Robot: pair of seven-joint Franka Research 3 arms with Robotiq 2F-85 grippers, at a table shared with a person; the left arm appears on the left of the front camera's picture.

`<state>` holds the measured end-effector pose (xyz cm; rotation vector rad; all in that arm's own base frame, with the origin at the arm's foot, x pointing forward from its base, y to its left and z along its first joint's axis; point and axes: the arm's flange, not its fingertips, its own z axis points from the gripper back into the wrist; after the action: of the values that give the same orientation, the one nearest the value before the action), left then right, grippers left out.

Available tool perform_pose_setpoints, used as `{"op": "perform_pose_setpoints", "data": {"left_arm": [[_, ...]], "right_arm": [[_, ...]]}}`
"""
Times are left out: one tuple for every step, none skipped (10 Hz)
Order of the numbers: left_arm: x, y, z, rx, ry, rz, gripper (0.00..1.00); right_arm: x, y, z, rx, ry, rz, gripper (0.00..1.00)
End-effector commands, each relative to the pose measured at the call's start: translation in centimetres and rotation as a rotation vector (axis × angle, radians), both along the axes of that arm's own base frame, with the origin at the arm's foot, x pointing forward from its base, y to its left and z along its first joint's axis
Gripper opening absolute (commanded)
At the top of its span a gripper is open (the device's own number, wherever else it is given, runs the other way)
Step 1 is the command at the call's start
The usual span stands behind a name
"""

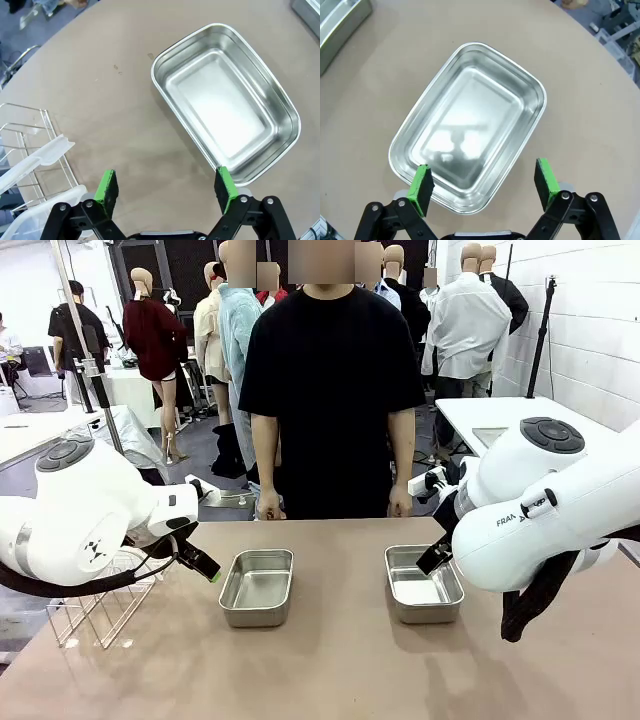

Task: Place the bread in airtight containers.
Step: Lift both Airtight Container.

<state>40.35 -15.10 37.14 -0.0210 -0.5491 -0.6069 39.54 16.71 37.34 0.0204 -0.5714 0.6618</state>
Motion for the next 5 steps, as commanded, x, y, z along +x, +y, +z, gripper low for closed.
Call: {"op": "perform_pose_setpoints", "data": {"left_arm": [[-0.01,0.00,0.00,0.000,0.000,0.000,1.00],[-0.01,0.00,0.00,0.000,0.000,0.000,1.00],[-0.01,0.00,0.00,0.000,0.000,0.000,1.00],[-0.01,0.00,0.00,0.000,0.000,0.000,1.00],[-0.01,0.00,0.00,0.000,0.000,0.000,1.00]], "right_arm": [[0.00,0.00,0.00,0.000,0.000,0.000,1.00],[0.00,0.00,0.00,0.000,0.000,0.000,1.00],[0.00,0.00,0.00,0.000,0.000,0.000,1.00],[0.00,0.00,0.00,0.000,0.000,0.000,1.00],[0.00,0.00,0.00,0.000,0.000,0.000,1.00]]}}
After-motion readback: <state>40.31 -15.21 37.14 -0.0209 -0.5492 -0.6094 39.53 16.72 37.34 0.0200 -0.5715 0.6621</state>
